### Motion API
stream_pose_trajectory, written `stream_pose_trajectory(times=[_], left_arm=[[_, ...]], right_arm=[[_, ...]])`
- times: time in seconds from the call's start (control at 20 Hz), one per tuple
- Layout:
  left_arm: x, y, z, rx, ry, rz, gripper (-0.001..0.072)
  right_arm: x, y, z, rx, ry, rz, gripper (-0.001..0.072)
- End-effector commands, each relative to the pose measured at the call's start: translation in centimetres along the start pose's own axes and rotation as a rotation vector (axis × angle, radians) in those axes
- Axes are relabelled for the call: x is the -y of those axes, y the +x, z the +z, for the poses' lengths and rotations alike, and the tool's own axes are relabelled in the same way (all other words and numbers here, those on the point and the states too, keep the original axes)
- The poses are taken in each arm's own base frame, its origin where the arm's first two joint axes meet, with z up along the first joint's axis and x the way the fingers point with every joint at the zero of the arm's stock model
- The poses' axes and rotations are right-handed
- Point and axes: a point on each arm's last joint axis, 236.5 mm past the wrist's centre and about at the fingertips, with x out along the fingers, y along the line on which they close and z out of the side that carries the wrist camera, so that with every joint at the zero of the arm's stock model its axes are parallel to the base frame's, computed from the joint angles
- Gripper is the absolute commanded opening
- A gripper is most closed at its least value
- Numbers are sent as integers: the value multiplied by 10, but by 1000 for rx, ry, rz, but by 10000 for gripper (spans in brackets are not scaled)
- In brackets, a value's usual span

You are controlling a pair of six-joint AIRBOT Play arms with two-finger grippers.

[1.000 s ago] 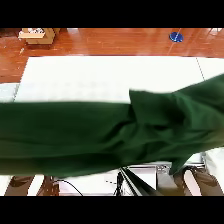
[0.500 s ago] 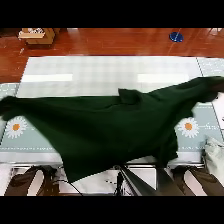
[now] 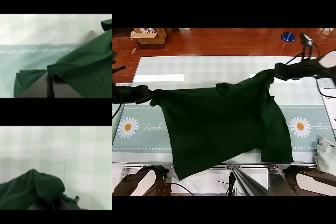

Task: Fold the shirts.

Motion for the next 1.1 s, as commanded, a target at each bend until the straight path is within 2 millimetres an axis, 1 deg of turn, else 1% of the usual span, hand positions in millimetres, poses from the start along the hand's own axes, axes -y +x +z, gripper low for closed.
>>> stream_pose_trajectory(times=[0.0, 0.1, 0.2, 0.25, 0.35, 0.45, 0.5, 0.55, 0.6, 0.65, 0.7, 0.75, 0.8, 0.85, 0.9, 0.95, 1.0, 1.05], left_arm=[[-37, 42, 18, 27, -38, 48, 23], [-46, 60, 24, 37, -51, 64, 23], [-47, 77, 34, 66, -39, 75, 23], [-42, 87, 37, 76, -27, 72, 24], [-32, 109, 38, 76, 3, 68, 24], [-29, 129, 32, 51, 13, 66, 24], [-30, 136, 28, 33, 10, 67, 24], [-32, 140, 25, 22, 5, 68, 24], [-35, 139, 26, 24, -1, 72, 25], [-37, 134, 31, 33, -4, 72, 38], [-37, 123, 39, 36, -5, 65, 145], [-37, 110, 47, 31, -3, 59, 307], [-40, 92, 54, 8, 2, 54, 454], [-45, 72, 55, -34, 3, 53, 488], [-52, 50, 50, -94, -7, 50, 490], [-59, 31, 40, -152, -34, 45, 490], [-64, 15, 28, -202, -87, 35, 490], [-68, -1, 9, -255, -174, 20, 491]], right_arm=[[17, 36, 49, 222, 92, -12, 45], [27, 36, 70, 317, 99, -38, 44], [34, 38, 79, 364, 102, -55, 44], [36, 41, 78, 360, 100, -60, 44], [43, 51, 69, 322, 80, -80, 45], [50, 60, 58, 275, 52, -102, 46], [52, 62, 55, 266, 48, -106, 46], [53, 61, 57, 272, 42, -110, 47], [52, 57, 62, 292, 40, -110, 48], [50, 50, 69, 319, 37, -110, 66], [48, 38, 79, 351, 23, -111, 189], [44, 20, 90, 378, 4, -107, 364], [41, -3, 101, 391, -22, -108, 446], [42, -29, 110, 403, -52, -126, 478], [48, -59, 117, 407, -92, -164, 496], [58, -87, 120, 397, -134, -222, 497], [77, -115, 117, 369, -181, -313, 496], [102, -139, 107, 319, -218, -420, 496]])
